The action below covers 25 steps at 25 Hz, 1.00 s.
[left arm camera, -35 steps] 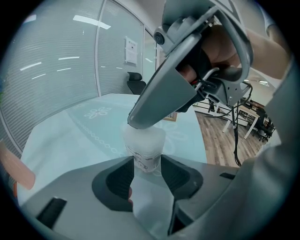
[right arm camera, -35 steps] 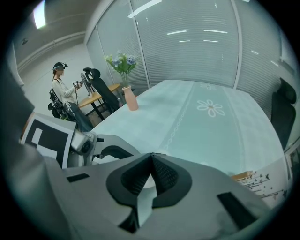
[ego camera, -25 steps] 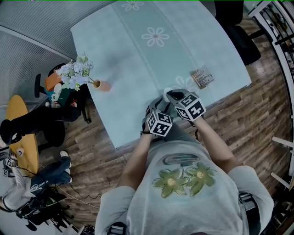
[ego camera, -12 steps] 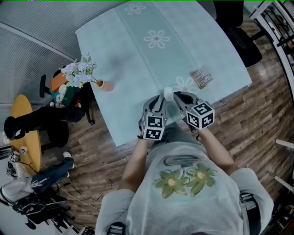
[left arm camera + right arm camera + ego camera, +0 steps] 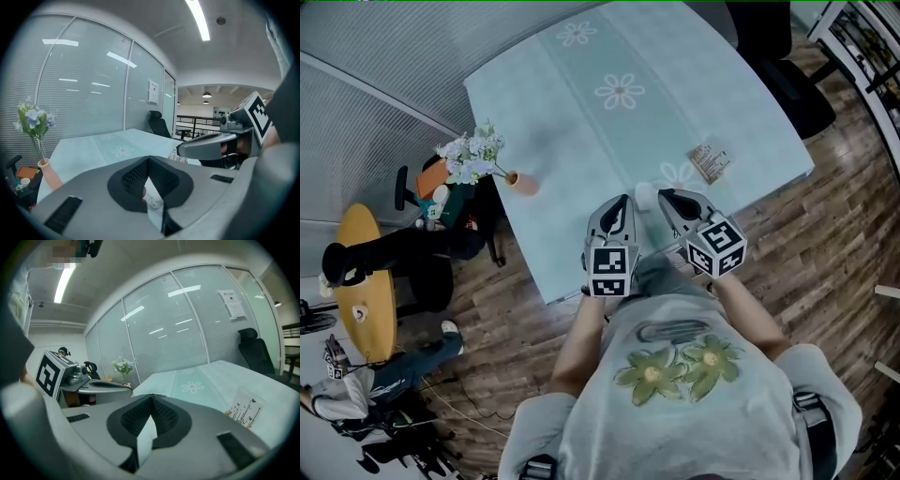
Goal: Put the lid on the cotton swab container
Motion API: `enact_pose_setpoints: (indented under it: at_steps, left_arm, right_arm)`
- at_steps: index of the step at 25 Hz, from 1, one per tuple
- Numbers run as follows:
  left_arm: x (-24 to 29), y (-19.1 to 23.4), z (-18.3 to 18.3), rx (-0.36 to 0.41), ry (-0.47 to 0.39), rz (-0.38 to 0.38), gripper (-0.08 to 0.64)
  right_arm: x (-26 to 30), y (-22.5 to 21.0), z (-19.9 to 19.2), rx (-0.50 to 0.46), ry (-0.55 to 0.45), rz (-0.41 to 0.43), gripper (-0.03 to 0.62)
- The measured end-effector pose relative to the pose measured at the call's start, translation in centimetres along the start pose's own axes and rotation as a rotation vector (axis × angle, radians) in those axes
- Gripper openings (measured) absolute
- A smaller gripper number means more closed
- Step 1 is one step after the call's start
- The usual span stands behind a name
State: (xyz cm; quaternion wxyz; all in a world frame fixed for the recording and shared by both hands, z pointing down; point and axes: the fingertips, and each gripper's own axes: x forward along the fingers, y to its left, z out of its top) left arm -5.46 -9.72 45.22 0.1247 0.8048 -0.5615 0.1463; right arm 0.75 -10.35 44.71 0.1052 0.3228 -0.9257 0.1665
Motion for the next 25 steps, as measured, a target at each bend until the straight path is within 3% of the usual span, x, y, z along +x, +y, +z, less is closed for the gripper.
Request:
enact_pose_setpoints:
  at_steps: [25]
  left_arm:
    - [-3.2, -2.2, 0.3, 0.012, -0.032, -0.011, 0.0]
  right_arm:
    - [-2.3, 3.0, -0.5, -0.072, 0.008, 0.003, -0.004]
